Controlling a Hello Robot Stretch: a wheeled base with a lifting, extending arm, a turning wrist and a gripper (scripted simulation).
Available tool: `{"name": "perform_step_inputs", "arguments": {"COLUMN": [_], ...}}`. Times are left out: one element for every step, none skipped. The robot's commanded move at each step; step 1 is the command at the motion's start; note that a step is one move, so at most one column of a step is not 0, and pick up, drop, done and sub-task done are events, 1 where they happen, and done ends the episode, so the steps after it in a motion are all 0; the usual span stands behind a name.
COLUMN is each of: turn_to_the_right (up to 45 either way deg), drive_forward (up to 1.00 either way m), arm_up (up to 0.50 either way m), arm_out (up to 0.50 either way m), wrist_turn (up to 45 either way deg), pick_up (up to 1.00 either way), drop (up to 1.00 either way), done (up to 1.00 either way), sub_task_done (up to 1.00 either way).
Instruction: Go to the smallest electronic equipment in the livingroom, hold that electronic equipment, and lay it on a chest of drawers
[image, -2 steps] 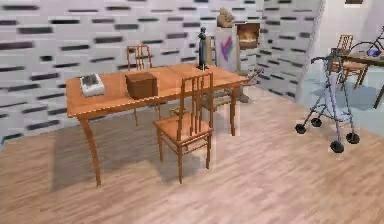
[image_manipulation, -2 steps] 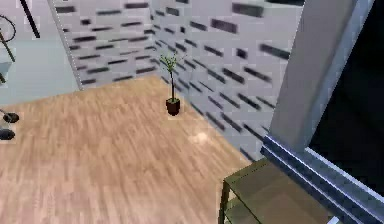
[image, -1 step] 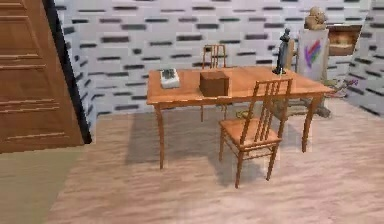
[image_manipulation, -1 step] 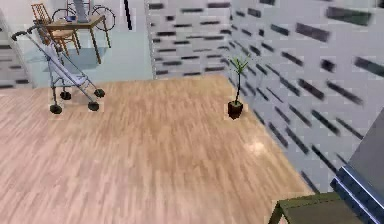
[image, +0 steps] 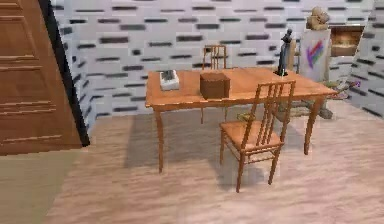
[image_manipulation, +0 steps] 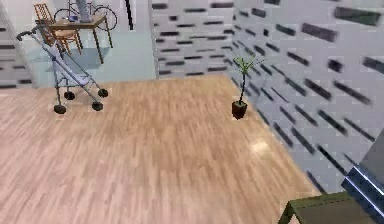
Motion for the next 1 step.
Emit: {"name": "perform_step_inputs", "arguments": {"turn_to_the_right": [-45.0], "drive_forward": [0.00], "arm_up": [0.00], "arm_out": [0.00], "wrist_turn": [0.0], "pick_up": [0.00], "drop": [0.00], "done": [0.00], "sub_task_done": [0.00]}}
